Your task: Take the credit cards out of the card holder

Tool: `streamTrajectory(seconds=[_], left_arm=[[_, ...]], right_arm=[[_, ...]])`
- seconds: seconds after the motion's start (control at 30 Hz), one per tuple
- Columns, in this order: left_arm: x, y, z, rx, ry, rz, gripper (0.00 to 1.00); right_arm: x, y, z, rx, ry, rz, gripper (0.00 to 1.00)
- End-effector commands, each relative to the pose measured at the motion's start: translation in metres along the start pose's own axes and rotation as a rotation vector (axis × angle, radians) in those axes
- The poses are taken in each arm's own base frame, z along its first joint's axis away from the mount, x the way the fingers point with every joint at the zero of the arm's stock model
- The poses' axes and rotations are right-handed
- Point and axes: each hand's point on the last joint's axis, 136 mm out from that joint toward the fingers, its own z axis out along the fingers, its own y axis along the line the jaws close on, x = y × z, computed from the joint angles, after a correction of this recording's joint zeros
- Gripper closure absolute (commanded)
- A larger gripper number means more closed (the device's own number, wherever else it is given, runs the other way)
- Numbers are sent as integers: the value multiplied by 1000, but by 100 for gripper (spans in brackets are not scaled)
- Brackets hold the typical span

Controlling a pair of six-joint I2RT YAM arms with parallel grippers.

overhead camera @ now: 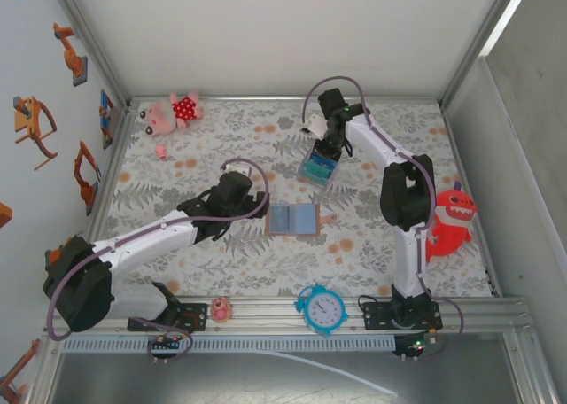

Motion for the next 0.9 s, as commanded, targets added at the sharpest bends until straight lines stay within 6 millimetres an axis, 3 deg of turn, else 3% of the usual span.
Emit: streamTrajectory(seconds=[0.0,0.17,0.33,0.5,0.67,0.87], left_arm=[[-6,3,-8,5,-17,-10,3],[-12,14,-13,-34,-43,-62,3],[-16,30,-19,-82,-79,-144,2],[-15,54,-28,-153,-129,-250,1],[-7,80,-32,-193,-154,-374,3],[5,105,-38,-231,-186,-483,3]], right_arm=[[-6,-8,-25,27,-42,60,81],[-9,-8,-53,49,-110,219,80],[3,7,-76,16,-187,512,79],[35,47,-78,-71,-202,765,79],[64,99,-67,-71,-135,842,77],[71,158,-53,-54,-75,845,74]])
